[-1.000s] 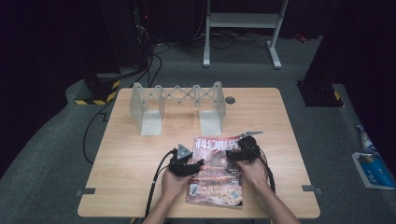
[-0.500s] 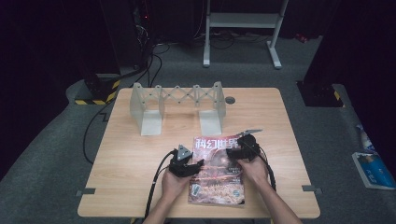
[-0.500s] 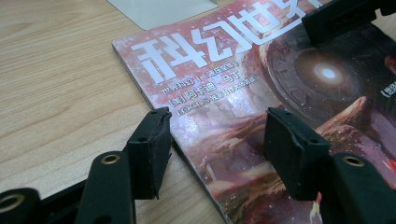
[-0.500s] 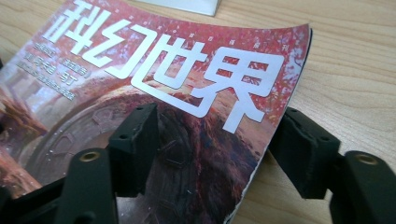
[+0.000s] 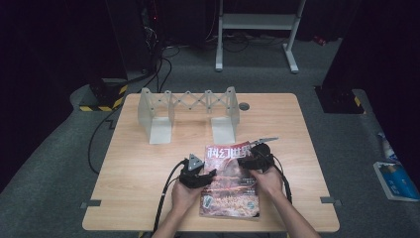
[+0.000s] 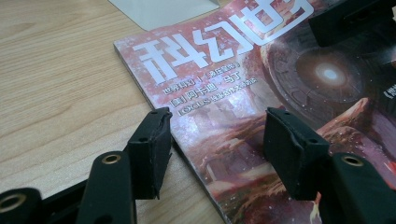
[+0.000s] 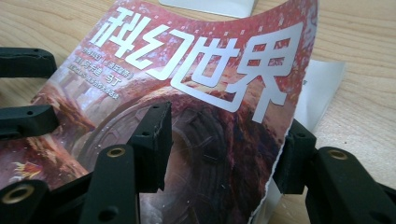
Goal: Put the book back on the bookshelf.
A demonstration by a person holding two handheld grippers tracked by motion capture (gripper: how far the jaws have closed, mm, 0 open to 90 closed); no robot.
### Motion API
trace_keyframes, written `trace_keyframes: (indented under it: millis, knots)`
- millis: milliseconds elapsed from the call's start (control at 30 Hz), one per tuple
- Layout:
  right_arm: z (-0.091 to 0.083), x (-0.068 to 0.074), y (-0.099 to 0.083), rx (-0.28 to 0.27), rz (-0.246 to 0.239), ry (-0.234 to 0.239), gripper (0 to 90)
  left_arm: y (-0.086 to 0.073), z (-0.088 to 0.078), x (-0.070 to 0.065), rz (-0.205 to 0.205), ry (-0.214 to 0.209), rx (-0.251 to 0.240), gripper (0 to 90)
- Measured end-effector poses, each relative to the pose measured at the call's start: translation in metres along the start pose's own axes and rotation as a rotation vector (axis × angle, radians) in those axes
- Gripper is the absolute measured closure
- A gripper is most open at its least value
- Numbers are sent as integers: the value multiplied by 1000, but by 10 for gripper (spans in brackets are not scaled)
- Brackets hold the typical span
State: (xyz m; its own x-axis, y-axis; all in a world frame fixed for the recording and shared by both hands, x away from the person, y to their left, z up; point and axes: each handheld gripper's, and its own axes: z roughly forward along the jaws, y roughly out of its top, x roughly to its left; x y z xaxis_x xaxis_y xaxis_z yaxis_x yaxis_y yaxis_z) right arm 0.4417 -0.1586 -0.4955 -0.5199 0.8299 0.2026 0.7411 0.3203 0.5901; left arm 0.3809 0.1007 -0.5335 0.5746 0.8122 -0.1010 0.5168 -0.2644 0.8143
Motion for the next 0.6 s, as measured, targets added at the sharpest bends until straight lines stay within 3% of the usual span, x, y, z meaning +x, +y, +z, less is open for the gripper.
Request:
trace_keyframes:
  millis: [600]
  knots:
    - [1, 1, -1, 29, -18, 28, 586, 0, 0, 0, -12, -7, 0, 422]
